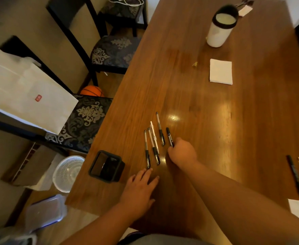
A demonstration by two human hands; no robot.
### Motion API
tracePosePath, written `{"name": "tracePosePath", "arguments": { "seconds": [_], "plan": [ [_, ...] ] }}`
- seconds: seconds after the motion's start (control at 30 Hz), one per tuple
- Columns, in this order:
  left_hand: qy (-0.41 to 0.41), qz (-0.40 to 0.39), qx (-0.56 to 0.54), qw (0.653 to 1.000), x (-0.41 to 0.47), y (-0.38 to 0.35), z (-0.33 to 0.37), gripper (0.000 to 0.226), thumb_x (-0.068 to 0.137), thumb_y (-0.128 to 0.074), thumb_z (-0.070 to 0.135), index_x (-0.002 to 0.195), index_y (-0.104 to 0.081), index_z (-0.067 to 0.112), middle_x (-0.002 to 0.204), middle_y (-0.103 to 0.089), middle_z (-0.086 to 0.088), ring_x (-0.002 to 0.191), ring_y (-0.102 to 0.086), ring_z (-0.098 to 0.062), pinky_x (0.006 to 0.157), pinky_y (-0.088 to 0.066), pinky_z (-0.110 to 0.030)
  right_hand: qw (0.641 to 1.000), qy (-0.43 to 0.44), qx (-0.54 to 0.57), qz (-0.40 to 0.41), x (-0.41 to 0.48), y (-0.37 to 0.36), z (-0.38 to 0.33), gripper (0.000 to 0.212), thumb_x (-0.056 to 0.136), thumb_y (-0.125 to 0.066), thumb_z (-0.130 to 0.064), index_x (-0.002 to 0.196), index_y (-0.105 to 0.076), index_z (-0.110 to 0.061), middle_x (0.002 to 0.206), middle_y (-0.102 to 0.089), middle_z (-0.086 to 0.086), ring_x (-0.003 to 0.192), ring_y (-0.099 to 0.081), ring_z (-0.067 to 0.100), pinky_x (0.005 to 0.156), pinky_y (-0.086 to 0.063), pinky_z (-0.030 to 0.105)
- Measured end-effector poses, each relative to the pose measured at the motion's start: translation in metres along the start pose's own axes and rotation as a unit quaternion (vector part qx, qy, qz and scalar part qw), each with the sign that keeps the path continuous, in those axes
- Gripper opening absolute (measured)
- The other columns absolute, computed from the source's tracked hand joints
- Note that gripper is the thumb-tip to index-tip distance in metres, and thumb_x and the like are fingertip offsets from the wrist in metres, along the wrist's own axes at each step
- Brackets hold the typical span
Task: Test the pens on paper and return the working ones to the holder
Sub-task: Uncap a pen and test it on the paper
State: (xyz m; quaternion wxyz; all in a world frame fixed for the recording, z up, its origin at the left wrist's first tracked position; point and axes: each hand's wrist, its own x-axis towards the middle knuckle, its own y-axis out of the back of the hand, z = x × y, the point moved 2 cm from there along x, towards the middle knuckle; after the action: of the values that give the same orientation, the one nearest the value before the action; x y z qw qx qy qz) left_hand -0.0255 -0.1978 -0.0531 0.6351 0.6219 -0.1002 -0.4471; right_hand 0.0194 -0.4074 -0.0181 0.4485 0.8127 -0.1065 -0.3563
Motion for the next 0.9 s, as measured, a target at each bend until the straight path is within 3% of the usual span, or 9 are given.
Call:
{"name": "tracePosePath", "arguments": {
  "seconds": [0.4,0.6,0.7,0.77,0.9],
  "plan": [
    [-0.003,0.009,-0.012,1.0,-0.003,-0.001,-0.001,0.08,0.09,-0.056,0.046,0.149,-0.002,0.041,0.161,0.002,0.004,0.147,0.003,-0.024,0.114,-0.004,-0.047,0.999,-0.025,-0.013,-0.04,-0.038,-0.009,0.027,0.017,0.095,-0.053,-0.028,0.102,-0.059,-0.014,0.088,-0.06,0.002,0.079,-0.061,0.02,0.062,-0.047,0.029],
    [-0.008,0.012,-0.02,1.0,-0.009,0.01,0.004,0.069,0.09,-0.055,0.048,0.149,-0.02,0.036,0.161,-0.007,0.0,0.147,-0.004,-0.024,0.115,-0.014,-0.046,0.994,-0.054,0.045,-0.079,-0.08,-0.019,0.057,0.019,0.091,-0.058,-0.027,0.078,-0.06,-0.013,0.074,-0.064,0.005,0.065,-0.063,0.02,0.054,-0.049,0.033],
    [-0.011,-0.012,-0.068,0.998,-0.018,0.016,0.011,0.057,0.09,-0.053,0.051,0.142,-0.037,0.032,0.159,-0.015,0.0,0.145,-0.01,-0.023,0.113,-0.025,-0.045,0.982,-0.056,0.14,-0.113,-0.104,-0.027,0.073,0.022,0.091,-0.062,-0.022,0.085,-0.066,-0.002,0.078,-0.067,0.015,0.071,-0.066,0.027,0.062,-0.053,0.039],
    [-0.003,-0.04,-0.127,0.991,-0.024,0.019,0.017,0.053,0.09,-0.054,0.054,0.137,-0.045,0.03,0.154,-0.027,0.003,0.141,-0.021,-0.02,0.111,-0.032,-0.041,0.962,-0.071,0.231,-0.125,-0.122,-0.03,0.084,0.02,0.092,-0.063,-0.021,0.088,-0.065,-0.002,0.073,-0.063,0.011,0.065,-0.062,0.021,0.059,-0.05,0.034],
    [0.013,-0.117,-0.315,0.942,-0.032,0.027,0.042,0.042,0.089,-0.059,0.051,0.125,-0.057,0.029,0.116,-0.06,0.011,0.105,-0.056,-0.003,0.091,-0.051,-0.032,0.912,-0.099,0.383,-0.105,-0.156,-0.02,0.107,0.007,0.088,-0.064,-0.007,0.087,-0.056,-0.007,0.063,-0.067,0.009,0.052,-0.063,0.016,0.049,-0.047,0.029]
  ]
}}
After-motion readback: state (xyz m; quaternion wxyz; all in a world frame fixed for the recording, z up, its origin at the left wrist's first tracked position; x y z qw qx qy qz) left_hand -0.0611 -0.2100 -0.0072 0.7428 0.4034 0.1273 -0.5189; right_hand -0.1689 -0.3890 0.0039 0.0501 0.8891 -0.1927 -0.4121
